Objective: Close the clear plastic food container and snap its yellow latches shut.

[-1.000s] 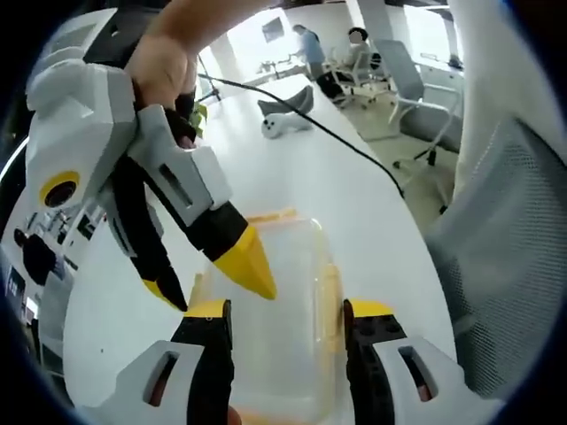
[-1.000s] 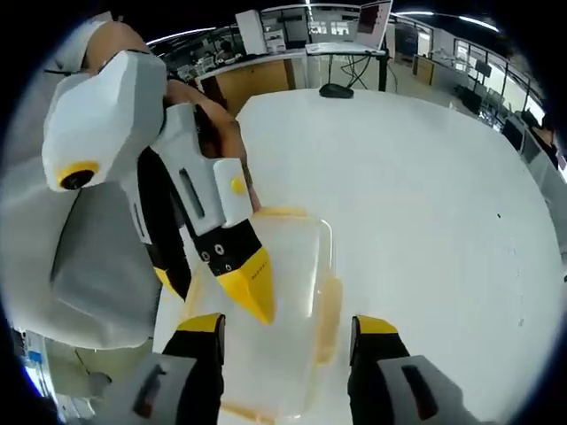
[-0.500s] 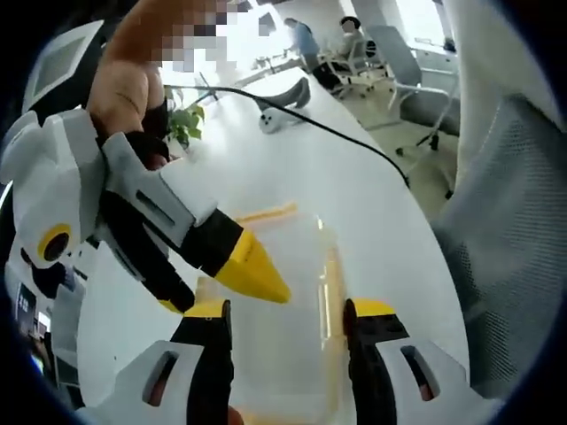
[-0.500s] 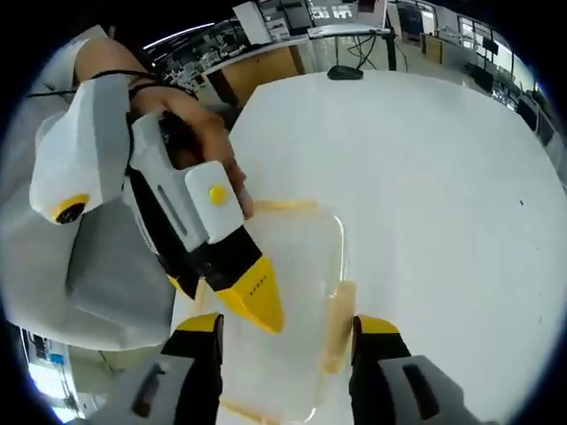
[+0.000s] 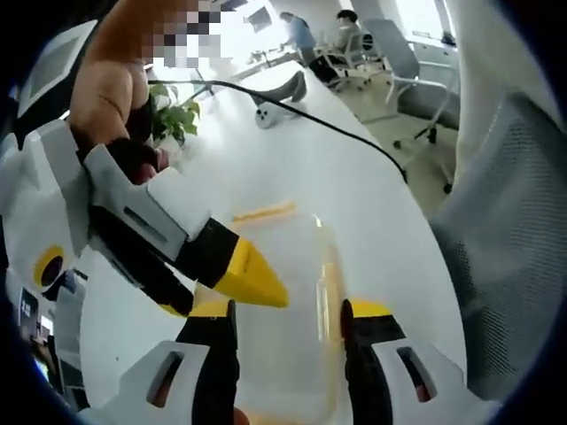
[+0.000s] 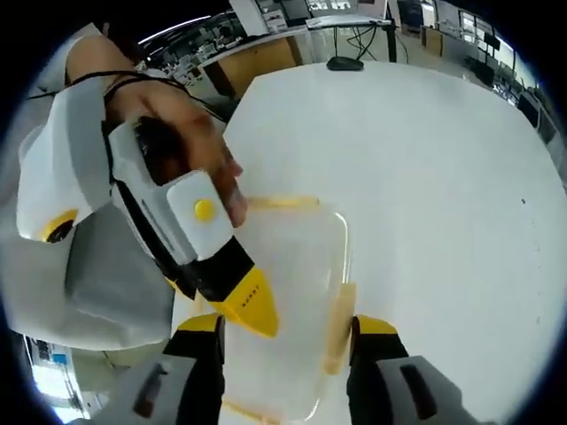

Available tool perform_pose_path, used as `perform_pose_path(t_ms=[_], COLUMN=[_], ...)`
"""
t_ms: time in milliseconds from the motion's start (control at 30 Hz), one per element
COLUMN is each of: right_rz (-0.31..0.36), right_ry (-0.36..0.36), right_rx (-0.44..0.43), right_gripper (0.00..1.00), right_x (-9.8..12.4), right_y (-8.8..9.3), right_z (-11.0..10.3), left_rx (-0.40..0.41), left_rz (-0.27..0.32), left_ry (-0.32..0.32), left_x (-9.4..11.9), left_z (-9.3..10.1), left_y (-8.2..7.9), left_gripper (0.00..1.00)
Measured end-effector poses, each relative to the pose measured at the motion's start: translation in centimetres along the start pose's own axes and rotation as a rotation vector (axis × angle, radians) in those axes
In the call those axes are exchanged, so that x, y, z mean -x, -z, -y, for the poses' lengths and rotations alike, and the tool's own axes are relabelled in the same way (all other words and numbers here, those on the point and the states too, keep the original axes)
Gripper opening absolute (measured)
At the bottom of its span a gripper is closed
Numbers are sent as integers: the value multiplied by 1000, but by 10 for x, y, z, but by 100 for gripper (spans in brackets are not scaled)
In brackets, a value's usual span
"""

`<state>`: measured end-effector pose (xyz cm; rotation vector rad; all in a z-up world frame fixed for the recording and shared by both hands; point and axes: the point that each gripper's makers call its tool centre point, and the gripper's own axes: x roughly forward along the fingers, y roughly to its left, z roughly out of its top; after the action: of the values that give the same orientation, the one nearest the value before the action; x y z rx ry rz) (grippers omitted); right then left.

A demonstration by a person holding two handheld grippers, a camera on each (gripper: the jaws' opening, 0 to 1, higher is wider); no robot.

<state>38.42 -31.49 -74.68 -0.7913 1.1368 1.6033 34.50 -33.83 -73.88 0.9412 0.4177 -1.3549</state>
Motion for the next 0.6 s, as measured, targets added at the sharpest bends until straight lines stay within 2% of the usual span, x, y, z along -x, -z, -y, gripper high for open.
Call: perform_pose_path(t_ms=[100,200,233,267,333,433,467,500,533,567,600], right_rz=[-7,-3,-6,-4,16,36,31,22,-12,-12,-8], right_ry=[9,16,11,9,-1,14,14,12,15,12,12], right_rx=[5,-35,-29,-29,-15,-26,-15,-29,-33,-28,-38], right_gripper=[52,50,49,47,47,47,47,47,46,47,47], right_x=[0,0,-1,-1,-5,-3,-3,-4,-5,-6,-5], right_y=[0,-2,-2,-2,-6,-3,-4,-4,-5,-5,-3], right_z=[-1,0,0,-1,0,-1,-3,-2,-2,-2,-1], left_rx=[23,26,86,53,101,97,104,112,159,114,164], left_rz=[-9,-45,-62,-55,-35,-31,-36,-30,-14,-17,23], left_ry=[14,6,-4,1,18,5,7,-41,-23,-41,-29], left_x=[0,-2,0,-1,-2,-2,-1,1,0,0,0], left_z=[-1,-2,-2,-2,2,-1,-2,-10,-8,-7,-5], left_y=[-1,0,1,0,-3,-1,-1,3,3,5,2], left_gripper=[41,39,38,37,36,35,35,34,34,34,33])
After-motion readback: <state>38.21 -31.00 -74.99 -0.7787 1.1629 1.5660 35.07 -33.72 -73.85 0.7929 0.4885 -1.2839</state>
